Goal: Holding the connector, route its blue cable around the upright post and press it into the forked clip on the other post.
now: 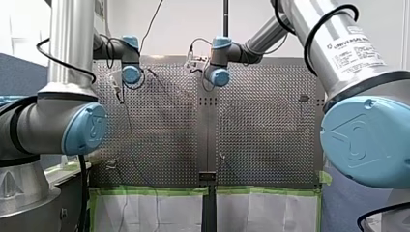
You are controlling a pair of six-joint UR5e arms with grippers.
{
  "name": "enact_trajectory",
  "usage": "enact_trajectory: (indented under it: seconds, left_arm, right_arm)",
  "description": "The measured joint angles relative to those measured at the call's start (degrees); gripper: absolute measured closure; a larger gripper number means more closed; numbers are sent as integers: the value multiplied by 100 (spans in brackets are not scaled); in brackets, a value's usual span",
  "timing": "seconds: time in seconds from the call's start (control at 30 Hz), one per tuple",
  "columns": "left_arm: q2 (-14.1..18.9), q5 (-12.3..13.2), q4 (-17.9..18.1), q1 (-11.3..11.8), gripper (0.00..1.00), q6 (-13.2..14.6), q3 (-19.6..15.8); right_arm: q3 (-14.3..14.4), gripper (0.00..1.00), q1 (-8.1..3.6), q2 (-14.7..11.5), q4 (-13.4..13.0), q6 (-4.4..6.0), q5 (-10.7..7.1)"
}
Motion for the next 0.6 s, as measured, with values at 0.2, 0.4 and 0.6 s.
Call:
enact_trajectory:
  seconds: [0.2,0.4,0.6]
  left_arm:
    - [-255,244,-101,39,100,-15,173]
    - [-338,341,-90,138,100,-104,224]
    - [-521,531,-98,162,100,-121,246]
  right_arm:
    - [-15,98,-6,49,-48,0,-2]
    - [-18,98,-35,80,-90,0,-2]
    - [-19,98,-88,213,-81,7,17]
